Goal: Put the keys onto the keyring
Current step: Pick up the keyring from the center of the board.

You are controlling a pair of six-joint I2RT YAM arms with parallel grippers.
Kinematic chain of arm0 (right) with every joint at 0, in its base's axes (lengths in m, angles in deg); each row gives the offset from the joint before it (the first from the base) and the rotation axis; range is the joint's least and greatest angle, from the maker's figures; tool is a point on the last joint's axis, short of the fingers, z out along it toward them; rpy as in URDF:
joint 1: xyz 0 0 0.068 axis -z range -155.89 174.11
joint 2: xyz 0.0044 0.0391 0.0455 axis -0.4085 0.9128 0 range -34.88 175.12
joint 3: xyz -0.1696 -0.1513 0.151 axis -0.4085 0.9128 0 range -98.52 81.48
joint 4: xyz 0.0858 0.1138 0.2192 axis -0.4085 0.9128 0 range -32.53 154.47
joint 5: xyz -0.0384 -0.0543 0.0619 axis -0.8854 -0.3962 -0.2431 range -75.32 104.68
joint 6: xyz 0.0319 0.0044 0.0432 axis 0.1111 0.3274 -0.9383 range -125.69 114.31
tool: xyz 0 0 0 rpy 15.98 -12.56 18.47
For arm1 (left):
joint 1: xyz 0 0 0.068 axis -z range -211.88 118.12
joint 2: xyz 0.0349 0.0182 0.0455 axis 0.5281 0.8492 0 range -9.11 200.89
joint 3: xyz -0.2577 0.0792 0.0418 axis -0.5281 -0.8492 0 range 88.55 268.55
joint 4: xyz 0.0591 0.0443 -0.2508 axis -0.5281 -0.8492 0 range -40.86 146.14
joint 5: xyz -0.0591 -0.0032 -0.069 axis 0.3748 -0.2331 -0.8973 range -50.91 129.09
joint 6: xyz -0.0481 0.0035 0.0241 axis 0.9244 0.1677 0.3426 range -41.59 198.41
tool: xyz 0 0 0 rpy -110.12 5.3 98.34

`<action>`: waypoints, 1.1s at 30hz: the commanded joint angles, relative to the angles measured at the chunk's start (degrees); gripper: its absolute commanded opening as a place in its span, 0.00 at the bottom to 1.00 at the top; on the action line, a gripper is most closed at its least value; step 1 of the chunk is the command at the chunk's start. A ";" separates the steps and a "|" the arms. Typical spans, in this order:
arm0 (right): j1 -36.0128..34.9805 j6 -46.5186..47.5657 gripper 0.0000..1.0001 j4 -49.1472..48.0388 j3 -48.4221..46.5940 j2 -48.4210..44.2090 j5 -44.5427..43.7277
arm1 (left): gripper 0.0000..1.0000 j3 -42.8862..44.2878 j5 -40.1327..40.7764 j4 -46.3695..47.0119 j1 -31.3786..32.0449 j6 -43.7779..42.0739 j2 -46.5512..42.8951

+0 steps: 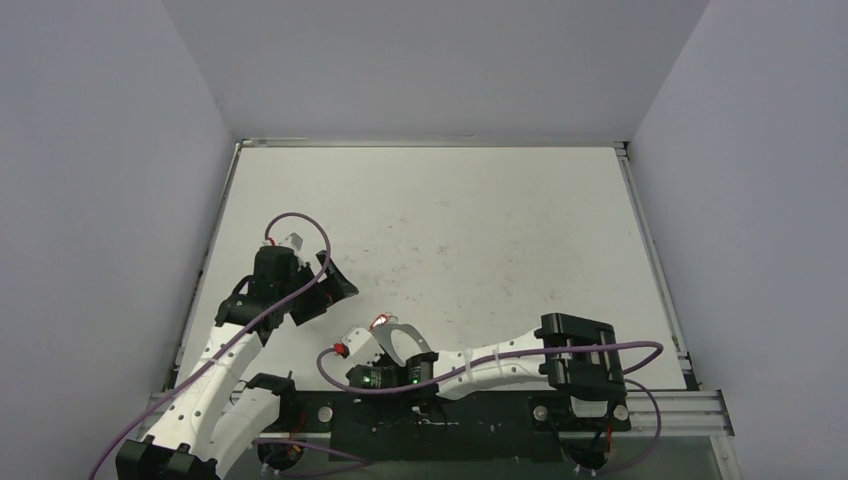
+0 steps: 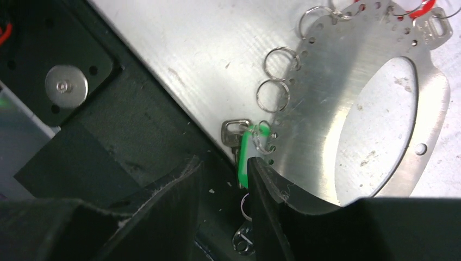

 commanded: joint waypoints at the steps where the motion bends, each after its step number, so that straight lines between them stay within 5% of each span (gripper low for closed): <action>1: 1.78 -5.55 0.37 -1.94 -1.65 -1.86 -0.97 | 0.96 0.69 -0.19 2.11 -0.34 -1.15 -0.09; 27: 4.82 -3.41 0.79 -5.78 4.91 -0.06 2.89 | 0.96 -0.39 -1.34 3.16 -0.32 -0.97 0.75; 33: 5.19 -1.57 0.82 -6.14 5.47 -2.34 3.28 | 0.96 -0.52 -2.28 3.59 -0.30 -0.81 1.95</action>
